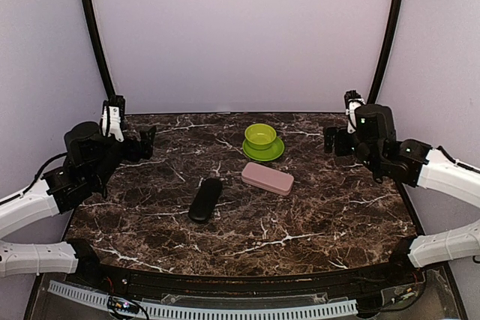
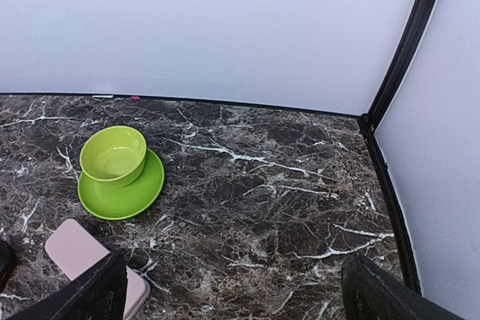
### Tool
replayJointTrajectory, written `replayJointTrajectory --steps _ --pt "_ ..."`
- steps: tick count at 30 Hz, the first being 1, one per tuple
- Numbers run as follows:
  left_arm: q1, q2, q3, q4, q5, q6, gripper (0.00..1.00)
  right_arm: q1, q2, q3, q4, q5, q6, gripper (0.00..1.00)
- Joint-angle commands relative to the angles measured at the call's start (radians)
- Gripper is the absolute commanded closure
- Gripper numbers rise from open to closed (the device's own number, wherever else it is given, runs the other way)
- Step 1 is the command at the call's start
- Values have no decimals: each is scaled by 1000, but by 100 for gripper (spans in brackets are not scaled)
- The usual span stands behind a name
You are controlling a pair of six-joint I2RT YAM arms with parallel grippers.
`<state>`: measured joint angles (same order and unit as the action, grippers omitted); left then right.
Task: Organize the sunglasses
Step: Reset both arms
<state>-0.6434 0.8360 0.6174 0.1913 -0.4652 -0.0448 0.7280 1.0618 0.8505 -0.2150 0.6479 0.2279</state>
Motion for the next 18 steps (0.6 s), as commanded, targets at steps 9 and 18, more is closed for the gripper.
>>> replayJointTrajectory --steps 9,18 --pt "4 42 18 7 -13 12 2 -3 25 23 70 -7 -10 0" --pt "4 50 25 -13 -18 11 2 -3 15 15 68 -4 1 0"
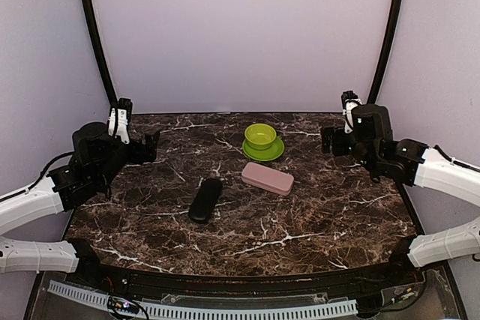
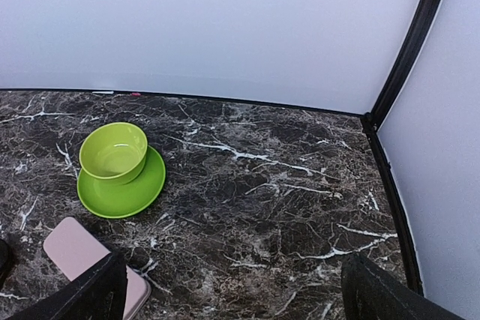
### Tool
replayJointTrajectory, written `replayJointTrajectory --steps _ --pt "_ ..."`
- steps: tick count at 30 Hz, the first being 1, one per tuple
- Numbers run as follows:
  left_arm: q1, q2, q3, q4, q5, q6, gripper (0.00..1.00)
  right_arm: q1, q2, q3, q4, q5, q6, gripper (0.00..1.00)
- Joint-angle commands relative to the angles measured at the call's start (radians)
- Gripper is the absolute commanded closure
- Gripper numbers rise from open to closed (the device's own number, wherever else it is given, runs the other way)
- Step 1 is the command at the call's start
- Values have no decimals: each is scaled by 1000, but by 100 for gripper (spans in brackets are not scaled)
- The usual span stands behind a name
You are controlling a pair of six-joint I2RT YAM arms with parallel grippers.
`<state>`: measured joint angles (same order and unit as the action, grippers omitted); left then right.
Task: Organize the sunglasses
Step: Reset both arms
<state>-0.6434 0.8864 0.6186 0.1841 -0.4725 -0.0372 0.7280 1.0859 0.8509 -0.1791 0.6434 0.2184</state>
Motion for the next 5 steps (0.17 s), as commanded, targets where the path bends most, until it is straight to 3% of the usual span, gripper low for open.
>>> replayJointTrajectory --steps 1,5 --pt "4 0 25 -8 -12 2 2 -5 -7 15 29 3 15 0" --pt "4 2 26 -9 -12 -1 2 -4 3 18 17 8 23 0"
